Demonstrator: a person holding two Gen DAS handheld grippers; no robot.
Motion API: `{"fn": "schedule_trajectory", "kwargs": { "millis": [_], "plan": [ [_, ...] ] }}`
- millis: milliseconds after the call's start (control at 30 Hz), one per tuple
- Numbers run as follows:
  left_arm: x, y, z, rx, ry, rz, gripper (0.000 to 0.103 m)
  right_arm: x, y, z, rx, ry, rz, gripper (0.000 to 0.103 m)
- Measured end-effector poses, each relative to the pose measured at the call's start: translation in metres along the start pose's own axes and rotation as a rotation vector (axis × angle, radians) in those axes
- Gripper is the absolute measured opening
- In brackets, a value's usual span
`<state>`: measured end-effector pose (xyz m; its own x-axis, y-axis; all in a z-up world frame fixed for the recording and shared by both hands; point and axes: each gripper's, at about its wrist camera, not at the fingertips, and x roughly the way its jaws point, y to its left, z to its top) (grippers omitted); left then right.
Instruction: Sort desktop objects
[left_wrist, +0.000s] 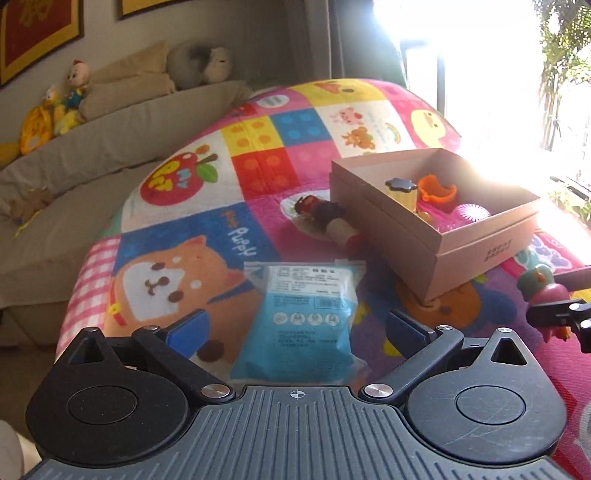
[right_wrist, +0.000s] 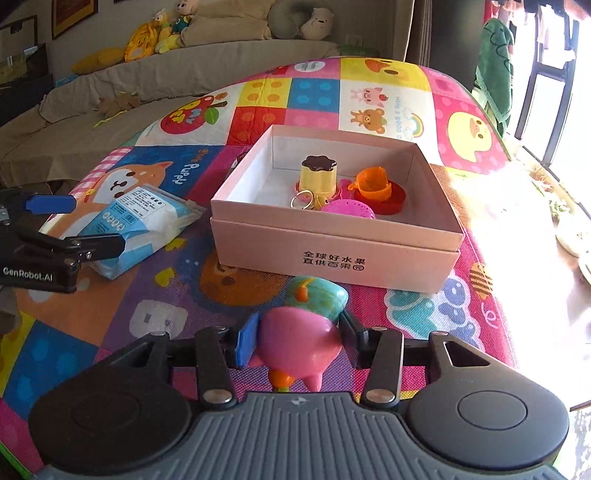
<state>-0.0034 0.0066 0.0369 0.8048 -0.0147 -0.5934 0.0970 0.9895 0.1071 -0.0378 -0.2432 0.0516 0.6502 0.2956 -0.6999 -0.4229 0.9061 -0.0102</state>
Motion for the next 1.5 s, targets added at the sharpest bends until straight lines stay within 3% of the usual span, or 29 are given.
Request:
{"fn": "schedule_trajectory", "kwargs": {
  "millis": [67,200,300,500,667,800,867,1000,1133,1267,1433,1500],
  "plan": [
    [0.014,0.002,0.002,0.003,0.02,0.012,0.103,0.0,-0.002,-0.01,0.019,0.006,0.012,0.049],
    [0.036,0.006,0.001,-0.029,0.066,0.012,0.103,-0.007,-0.006,-0.021,0.048,-0.022,-0.006,0.068],
    [0.04,0.005,-0.001,-0.051,0.068,0.003,0.099,-0.013,-0.009,-0.026,0.052,-0.045,-0.022,0.074],
    [0.036,0.0,-0.007,-0.073,0.066,0.01,0.068,-0.01,-0.005,-0.028,0.034,-0.037,-0.016,0.077],
    [0.017,-0.005,-0.018,-0.063,0.071,-0.002,0.065,-0.003,-0.001,-0.029,0.021,-0.033,-0.029,0.079],
    [-0.01,-0.012,-0.034,-0.023,0.107,-0.08,0.067,-0.001,-0.001,-0.032,0.012,-0.029,-0.04,0.082],
    [-0.021,-0.016,-0.04,-0.009,0.116,-0.124,0.068,0.001,-0.002,-0.033,0.019,-0.025,-0.041,0.082],
    [-0.031,-0.019,-0.039,-0.007,0.089,-0.134,0.087,0.004,-0.003,-0.033,0.03,-0.022,-0.04,0.082],
    [-0.02,-0.021,-0.029,-0.019,0.076,-0.1,0.088,0.005,0.0,-0.031,0.018,-0.031,-0.043,0.082],
    [-0.008,-0.028,-0.028,0.01,0.085,-0.071,0.082,0.007,0.001,-0.028,0.003,-0.043,-0.063,0.08],
    [-0.012,-0.029,-0.033,0.019,0.085,-0.078,0.068,0.007,-0.001,-0.025,0.0,-0.031,-0.019,0.051],
    [-0.021,-0.028,-0.028,-0.001,0.08,-0.104,0.064,0.002,-0.002,-0.023,-0.006,-0.032,-0.018,0.049]
  ]
}}
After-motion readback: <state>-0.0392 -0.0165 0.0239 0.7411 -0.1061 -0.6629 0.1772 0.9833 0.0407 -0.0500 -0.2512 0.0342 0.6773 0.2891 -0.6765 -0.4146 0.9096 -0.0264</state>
